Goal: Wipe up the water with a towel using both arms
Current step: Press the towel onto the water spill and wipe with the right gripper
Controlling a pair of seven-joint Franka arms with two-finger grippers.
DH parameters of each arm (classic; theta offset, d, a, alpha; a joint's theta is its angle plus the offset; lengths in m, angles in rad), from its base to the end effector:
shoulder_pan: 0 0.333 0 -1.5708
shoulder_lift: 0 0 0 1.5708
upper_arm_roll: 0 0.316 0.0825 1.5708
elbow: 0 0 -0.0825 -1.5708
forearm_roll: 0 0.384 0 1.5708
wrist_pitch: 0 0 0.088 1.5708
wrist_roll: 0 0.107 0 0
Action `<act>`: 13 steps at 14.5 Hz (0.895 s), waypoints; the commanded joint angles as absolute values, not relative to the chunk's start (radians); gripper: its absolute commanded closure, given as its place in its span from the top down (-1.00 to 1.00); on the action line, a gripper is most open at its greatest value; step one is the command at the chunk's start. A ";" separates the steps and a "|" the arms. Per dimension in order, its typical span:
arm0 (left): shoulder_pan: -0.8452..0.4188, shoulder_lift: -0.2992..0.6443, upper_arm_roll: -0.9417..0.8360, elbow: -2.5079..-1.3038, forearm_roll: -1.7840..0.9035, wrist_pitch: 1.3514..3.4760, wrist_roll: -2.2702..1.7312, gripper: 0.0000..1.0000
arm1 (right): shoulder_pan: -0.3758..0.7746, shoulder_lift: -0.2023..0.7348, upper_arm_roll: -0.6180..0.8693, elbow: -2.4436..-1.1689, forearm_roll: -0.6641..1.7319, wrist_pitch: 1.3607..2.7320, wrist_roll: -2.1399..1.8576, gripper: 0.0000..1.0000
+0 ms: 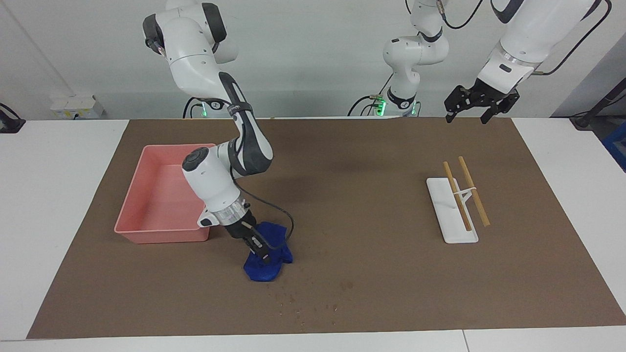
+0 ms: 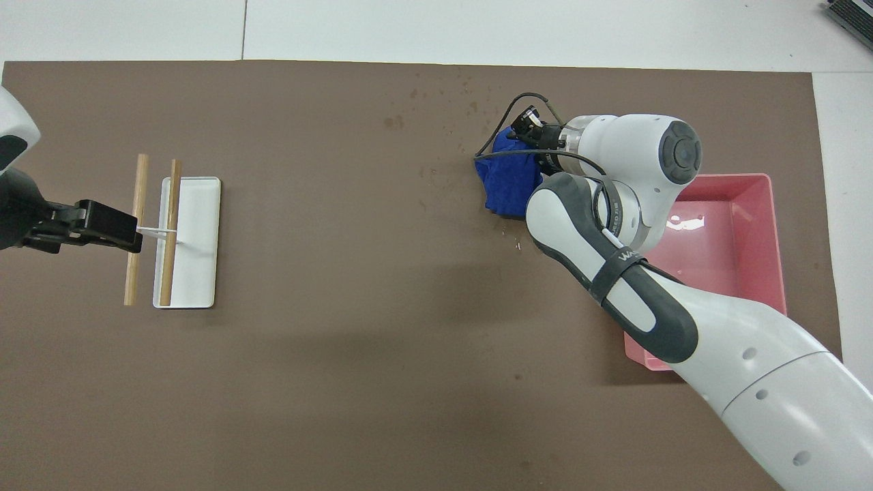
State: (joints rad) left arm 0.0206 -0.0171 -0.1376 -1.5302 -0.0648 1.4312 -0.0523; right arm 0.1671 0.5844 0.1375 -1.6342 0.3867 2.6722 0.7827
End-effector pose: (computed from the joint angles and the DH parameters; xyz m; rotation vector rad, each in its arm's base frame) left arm 0.5300 -0.0707 0.6412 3.0818 -0.1094 -0.1343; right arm 0.6983 0.1909 0.3280 -2.4050 1.0525 -0.2889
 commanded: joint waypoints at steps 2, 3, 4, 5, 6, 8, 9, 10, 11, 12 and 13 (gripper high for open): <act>0.037 -0.046 -0.149 -1.559 -0.048 1.424 -0.043 1.00 | 0.155 0.549 0.135 -1.614 0.228 2.675 0.681 1.00; 0.037 -0.046 -0.149 -1.559 -0.048 1.424 -0.043 1.00 | 0.155 0.549 0.137 -1.606 0.150 2.674 0.639 1.00; 0.038 -0.046 -0.149 -1.559 -0.048 1.424 -0.043 1.00 | 0.155 0.551 0.141 -1.606 0.073 2.674 0.605 1.00; 0.037 -0.046 -0.149 -1.559 -0.048 1.424 -0.043 1.00 | 0.156 0.555 0.141 -1.608 0.025 2.674 0.585 1.00; 0.037 -0.046 -0.149 -1.559 -0.048 1.424 -0.043 1.00 | 0.166 0.564 0.141 -1.611 -0.007 2.674 0.543 1.00; 0.037 -0.046 -0.150 -1.559 -0.048 1.424 -0.043 1.00 | 0.176 0.598 0.143 -1.608 -0.021 2.684 0.444 1.00; 0.037 -0.046 -0.149 -1.559 -0.048 1.424 -0.043 1.00 | 0.175 0.609 0.141 -1.608 -0.031 2.688 0.398 1.00; 0.037 -0.046 -0.149 -1.559 -0.048 1.424 -0.043 1.00 | 0.176 0.629 0.141 -1.608 -0.040 2.694 0.352 1.00; 0.037 -0.046 -0.149 -1.559 -0.048 1.424 -0.043 1.00 | 0.178 0.649 0.143 -1.608 -0.047 2.710 0.325 1.00; 0.037 -0.046 -0.149 -1.559 -0.048 1.424 -0.043 1.00 | 0.181 0.661 0.143 -1.614 -0.052 2.735 0.315 1.00; 0.037 -0.046 -0.149 -1.559 -0.048 1.424 -0.043 1.00 | 0.186 0.661 0.143 -1.623 -0.054 2.735 0.304 1.00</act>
State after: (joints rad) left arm 0.0207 -0.0171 -0.1376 -1.5302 -0.0648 1.4306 -0.0523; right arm 0.1838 0.6432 0.1373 -1.6137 -0.0266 2.7001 0.3408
